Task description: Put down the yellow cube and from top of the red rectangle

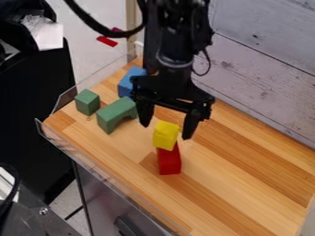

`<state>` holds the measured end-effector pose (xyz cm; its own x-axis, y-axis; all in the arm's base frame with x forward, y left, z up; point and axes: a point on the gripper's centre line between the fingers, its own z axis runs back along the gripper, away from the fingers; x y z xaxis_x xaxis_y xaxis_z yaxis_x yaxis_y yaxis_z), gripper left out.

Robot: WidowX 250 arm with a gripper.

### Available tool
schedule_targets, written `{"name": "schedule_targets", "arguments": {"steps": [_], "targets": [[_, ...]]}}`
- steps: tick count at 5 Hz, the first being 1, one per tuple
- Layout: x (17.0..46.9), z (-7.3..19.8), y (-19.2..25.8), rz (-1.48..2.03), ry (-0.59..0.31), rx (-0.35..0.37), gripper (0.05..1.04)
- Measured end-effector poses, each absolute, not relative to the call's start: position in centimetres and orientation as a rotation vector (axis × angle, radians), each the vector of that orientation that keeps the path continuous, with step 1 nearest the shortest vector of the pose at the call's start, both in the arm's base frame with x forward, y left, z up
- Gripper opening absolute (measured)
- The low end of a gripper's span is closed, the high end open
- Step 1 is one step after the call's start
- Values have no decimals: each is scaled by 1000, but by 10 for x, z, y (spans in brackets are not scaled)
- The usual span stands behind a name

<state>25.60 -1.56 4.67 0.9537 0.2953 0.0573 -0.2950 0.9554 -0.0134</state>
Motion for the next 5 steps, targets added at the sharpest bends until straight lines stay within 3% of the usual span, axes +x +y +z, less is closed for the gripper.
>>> {"name": "schedule_targets", "arguments": {"steps": [1, 4, 5], "targets": [[263, 41, -18, 297, -63, -31, 999], [266, 10, -4, 356, 52, -48, 999], [265, 1, -4, 363, 71, -69, 946]]}}
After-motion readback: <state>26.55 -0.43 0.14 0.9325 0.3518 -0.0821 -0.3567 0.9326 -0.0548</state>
